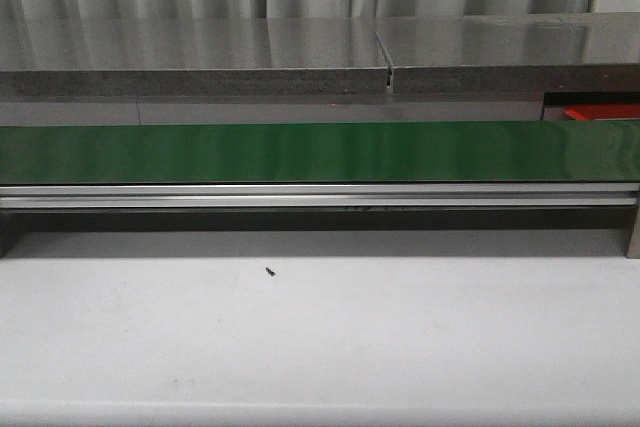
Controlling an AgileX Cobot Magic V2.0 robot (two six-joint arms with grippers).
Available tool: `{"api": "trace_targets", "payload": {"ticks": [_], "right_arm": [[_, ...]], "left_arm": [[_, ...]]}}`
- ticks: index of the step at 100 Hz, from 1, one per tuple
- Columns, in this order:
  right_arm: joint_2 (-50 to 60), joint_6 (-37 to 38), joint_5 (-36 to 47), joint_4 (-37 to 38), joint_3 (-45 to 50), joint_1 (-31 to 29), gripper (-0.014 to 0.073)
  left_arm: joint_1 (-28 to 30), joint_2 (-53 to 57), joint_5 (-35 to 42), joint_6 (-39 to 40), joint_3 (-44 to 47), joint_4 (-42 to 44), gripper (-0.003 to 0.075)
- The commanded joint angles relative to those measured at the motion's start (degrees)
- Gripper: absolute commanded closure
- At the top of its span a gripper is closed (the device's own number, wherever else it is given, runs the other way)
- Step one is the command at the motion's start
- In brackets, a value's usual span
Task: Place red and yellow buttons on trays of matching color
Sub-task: 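Move the left gripper over the red buttons on the table, then grasp a red button with the left gripper and lift it over the belt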
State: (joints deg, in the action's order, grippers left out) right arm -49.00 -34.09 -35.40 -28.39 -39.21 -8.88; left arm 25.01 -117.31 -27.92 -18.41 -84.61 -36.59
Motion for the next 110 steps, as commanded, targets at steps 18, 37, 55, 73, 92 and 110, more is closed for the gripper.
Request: {"api": "trace_targets", "payload": {"ticks": [18, 37, 55, 73, 92, 110], "right_arm": [[0.50, -0.50, 2.48, -1.16, -1.47, -0.03, 0.0660], [0.50, -0.50, 2.48, -1.16, -1.47, -0.03, 0.0660], [0.50, -0.50, 2.48, -1.16, -1.47, -0.03, 0.0660], [0.50, -0.50, 2.48, -1.16, -1.47, -0.03, 0.0660], [0.50, -0.50, 2.48, -1.16, -1.47, -0.03, 0.0660], [0.50, -0.50, 2.48, -1.16, -1.47, -0.03, 0.0660]], "left_arm": [[-0.05, 1.07, 0.30, 0.52, -4.16, -0.48, 0.0134], [-0.15, -0.84, -1.57, 0.52, -6.52, -0.10, 0.0134], [-0.15, -0.84, -1.31, 0.52, -6.52, 0.28, 0.0167], [-0.15, -0.93, -1.53, 0.52, -6.52, 0.98, 0.0332], [-0.15, -0.93, -1.68, 0.52, -6.52, 1.01, 0.0538], [-0.15, 0.82, -3.06, 0.52, -6.52, 0.22, 0.0673]]}}
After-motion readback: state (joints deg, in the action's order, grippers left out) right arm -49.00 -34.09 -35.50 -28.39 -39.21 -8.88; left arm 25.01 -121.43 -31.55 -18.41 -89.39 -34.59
